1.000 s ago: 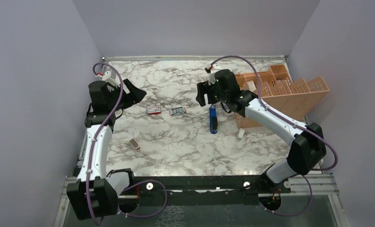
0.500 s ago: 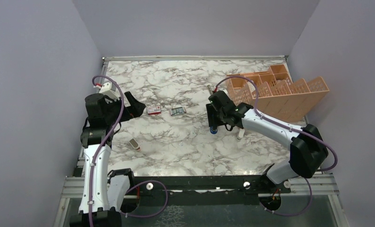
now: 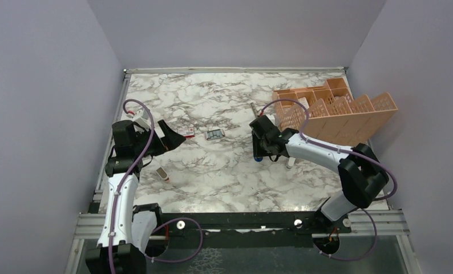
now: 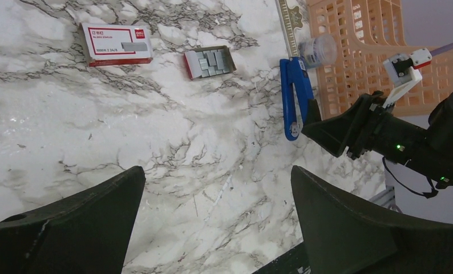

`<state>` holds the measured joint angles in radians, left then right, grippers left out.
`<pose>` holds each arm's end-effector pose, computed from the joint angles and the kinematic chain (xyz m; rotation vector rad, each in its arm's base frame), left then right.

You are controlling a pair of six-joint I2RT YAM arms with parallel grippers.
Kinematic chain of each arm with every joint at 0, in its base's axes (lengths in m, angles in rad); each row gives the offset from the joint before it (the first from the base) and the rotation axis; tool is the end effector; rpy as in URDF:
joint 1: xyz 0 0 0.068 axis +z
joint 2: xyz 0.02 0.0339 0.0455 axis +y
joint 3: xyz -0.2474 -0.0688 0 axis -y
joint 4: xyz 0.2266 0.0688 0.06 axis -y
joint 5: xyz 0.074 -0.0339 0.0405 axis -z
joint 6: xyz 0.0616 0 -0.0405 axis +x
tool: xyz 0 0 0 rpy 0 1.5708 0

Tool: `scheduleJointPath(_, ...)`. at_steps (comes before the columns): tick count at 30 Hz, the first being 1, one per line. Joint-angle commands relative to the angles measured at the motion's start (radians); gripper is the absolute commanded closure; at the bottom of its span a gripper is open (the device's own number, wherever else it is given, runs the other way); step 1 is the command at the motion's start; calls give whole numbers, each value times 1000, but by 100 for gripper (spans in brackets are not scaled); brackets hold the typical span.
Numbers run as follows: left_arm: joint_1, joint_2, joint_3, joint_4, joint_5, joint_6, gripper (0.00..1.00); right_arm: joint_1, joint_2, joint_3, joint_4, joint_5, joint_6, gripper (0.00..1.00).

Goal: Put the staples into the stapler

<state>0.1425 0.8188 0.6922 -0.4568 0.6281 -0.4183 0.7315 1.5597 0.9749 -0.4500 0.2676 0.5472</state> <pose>0.1900 -0.0093 0.2569 -0.2295 2.1295 -0.8349 0.2397 0.1933 0.1711 -0.1410 2.5508 0.1425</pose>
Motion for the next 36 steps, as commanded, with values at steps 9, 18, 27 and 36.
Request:
scheduleJointPath(9, -93, 67, -128, 267, 49, -175, 3, 3, -18, 2, 44, -14, 25, 85)
scheduleJointPath(18, -451, 272, -232, 611, -132, -410, 12, 3, -151, -53, 142, -245, 98, 85)
scheduleJointPath(27, -742, 435, -307, 887, -337, -556, 13, 3, -185, -83, 216, -314, 209, 86)
scheduleJointPath(36, -835, 454, -305, 1014, -419, -623, 33, 3, -244, -146, 325, -415, 311, 89)
